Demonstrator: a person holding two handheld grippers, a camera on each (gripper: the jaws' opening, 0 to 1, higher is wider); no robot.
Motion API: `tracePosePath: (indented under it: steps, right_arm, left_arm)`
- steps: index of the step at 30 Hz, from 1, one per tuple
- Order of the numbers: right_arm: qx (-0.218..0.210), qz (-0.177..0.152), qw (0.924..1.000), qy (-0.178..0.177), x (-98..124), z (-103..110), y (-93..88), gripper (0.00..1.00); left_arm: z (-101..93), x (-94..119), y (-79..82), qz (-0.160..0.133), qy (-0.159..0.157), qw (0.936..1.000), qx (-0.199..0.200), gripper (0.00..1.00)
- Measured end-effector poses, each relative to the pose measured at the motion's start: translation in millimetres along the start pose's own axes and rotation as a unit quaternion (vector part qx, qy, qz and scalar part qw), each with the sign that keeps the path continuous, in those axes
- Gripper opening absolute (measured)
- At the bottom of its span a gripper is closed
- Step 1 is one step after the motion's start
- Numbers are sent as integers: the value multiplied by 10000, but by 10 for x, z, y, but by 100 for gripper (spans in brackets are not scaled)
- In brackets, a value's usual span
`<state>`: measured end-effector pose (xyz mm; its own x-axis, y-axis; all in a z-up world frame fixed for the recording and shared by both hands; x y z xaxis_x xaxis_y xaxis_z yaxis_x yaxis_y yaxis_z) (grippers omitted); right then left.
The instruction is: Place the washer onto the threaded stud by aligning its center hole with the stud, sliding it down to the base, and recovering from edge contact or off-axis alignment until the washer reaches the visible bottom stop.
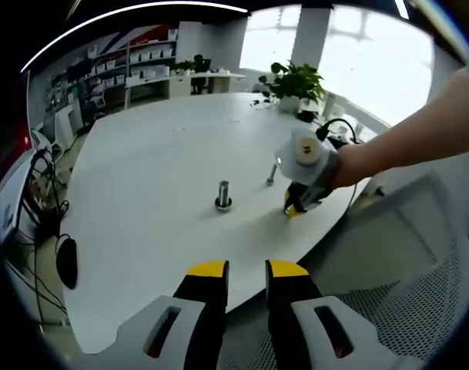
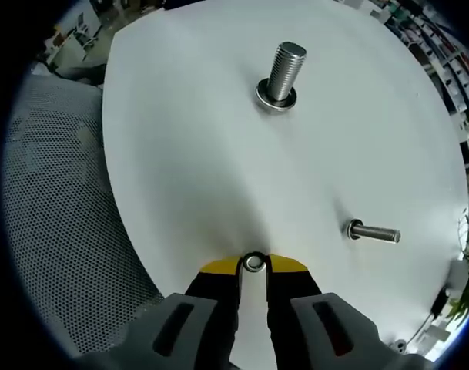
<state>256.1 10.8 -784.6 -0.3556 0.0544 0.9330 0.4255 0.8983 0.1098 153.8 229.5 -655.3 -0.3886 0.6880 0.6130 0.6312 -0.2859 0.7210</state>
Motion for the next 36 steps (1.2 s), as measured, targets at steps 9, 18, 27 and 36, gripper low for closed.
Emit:
tracePosePath:
  steps: [9, 18, 27, 36]
  right_arm:
    - [-140, 133, 9998, 66, -6, -19, -1, 14]
    - [-122, 177, 9997, 98, -7, -27, 4, 14]
    - [-81, 127, 9998, 152, -20, -38, -1, 14]
    - [193, 109, 9995, 211, -4, -34, 14, 14]
  left_arm:
    - [30, 26, 7, -84, 93, 9999, 76, 17]
    - [50, 39, 11, -139, 156, 9997, 153, 17]
    - [52, 44, 42, -258, 189, 9993, 184, 17]
    - [47, 65, 64, -345, 183, 9989, 269, 18]
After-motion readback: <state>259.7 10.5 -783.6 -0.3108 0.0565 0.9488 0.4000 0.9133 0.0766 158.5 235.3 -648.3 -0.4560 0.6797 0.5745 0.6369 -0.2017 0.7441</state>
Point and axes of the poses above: the point that each gripper's makers call its tool centre point, and the gripper's own axes: x roughly backward along the fingers, z roughly to its left, y roughly out of its top, the point moved 6 cm from there along x, roughly backward along the fingers, and after that the axes turned 15 degrees about -y, right-handed, at the moved point
